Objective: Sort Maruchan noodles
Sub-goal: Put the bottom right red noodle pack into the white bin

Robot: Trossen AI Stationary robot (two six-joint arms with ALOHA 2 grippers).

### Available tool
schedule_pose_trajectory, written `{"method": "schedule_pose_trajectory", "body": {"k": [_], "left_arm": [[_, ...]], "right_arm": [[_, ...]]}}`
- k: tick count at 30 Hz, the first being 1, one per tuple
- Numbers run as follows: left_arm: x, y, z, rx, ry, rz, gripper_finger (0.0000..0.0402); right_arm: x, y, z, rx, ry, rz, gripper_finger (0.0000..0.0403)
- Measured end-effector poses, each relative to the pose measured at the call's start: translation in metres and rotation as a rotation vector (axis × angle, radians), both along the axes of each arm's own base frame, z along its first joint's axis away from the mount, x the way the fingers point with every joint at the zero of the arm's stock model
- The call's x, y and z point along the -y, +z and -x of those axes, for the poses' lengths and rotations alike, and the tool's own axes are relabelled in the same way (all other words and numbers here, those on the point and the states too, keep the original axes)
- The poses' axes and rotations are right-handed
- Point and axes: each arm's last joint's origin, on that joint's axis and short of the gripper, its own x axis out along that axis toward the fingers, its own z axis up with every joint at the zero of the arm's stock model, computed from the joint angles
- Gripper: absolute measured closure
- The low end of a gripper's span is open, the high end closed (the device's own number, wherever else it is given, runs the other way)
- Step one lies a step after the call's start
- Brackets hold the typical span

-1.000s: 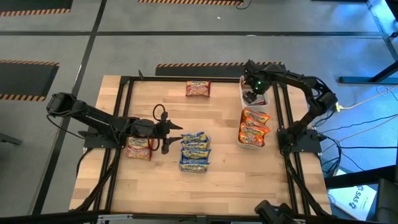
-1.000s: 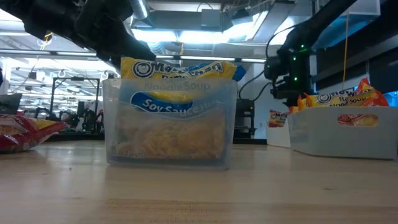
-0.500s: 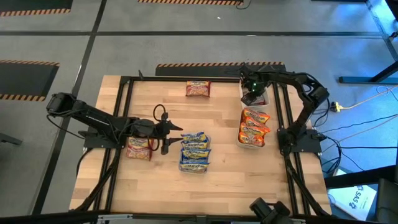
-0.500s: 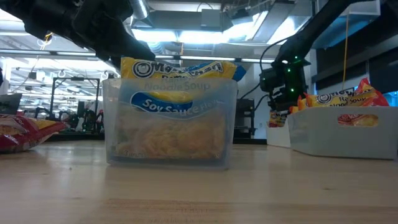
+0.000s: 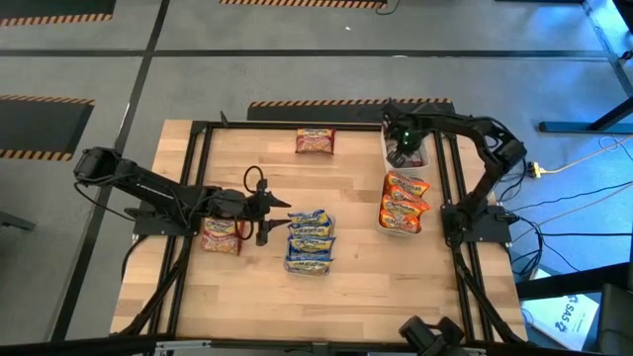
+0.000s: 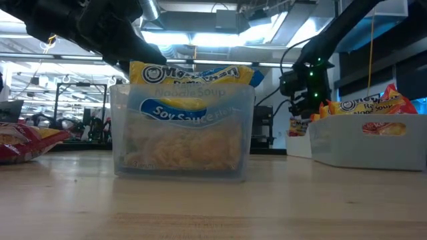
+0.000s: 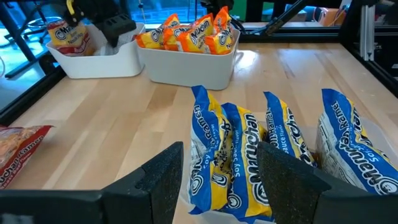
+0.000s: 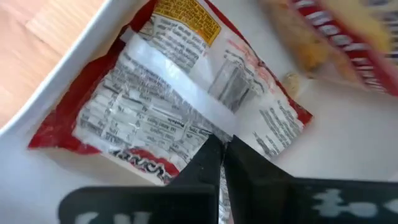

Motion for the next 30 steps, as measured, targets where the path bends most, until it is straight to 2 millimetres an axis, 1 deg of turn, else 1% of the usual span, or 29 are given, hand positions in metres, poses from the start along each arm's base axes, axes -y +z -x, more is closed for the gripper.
{"method": "schedule_pose_trajectory", "body": {"k": [7, 10, 14, 19, 21, 23, 27, 30], "left_arm": [[0.000, 0.000, 0.000, 0.000, 0.000, 0.000, 0.0204], [0.000, 0.000, 0.000, 0.000, 0.000, 0.000, 0.0204], [0.000, 0.000, 0.000, 0.000, 0.000, 0.000, 0.0204], [0.000, 0.000, 0.000, 0.000, 0.000, 0.000, 0.0204], [0.000, 0.000, 0.000, 0.000, 0.001, 0.001, 0.0204], [0.000, 0.000, 0.000, 0.000, 0.001, 0.001, 0.0204], [0.000, 0.000, 0.000, 0.000, 0.001, 0.001, 0.0204], [0.000, 0.000, 0.000, 0.000, 0.001, 0.001, 0.0204]], "right_arm": [[-0.007, 0.025, 0.006, 0.049, 0.003, 0.060, 0.0403], [-0.009, 0.033, 0.008, 0.072, 0.007, 0.075, 0.0403], [-0.012, 0.034, 0.008, 0.117, 0.003, 0.034, 0.0403], [-0.009, 0.034, 0.005, 0.153, 0.004, 0.055, 0.0398], [-0.010, 0.034, 0.005, 0.154, 0.004, 0.047, 0.0381], [-0.012, 0.034, 0.006, 0.158, -0.002, 0.010, 0.0350], [-0.018, 0.033, 0.010, 0.135, -0.050, -0.052, 0.0267], [-0.017, 0.032, 0.010, 0.144, -0.081, -0.043, 0.0204]]}}
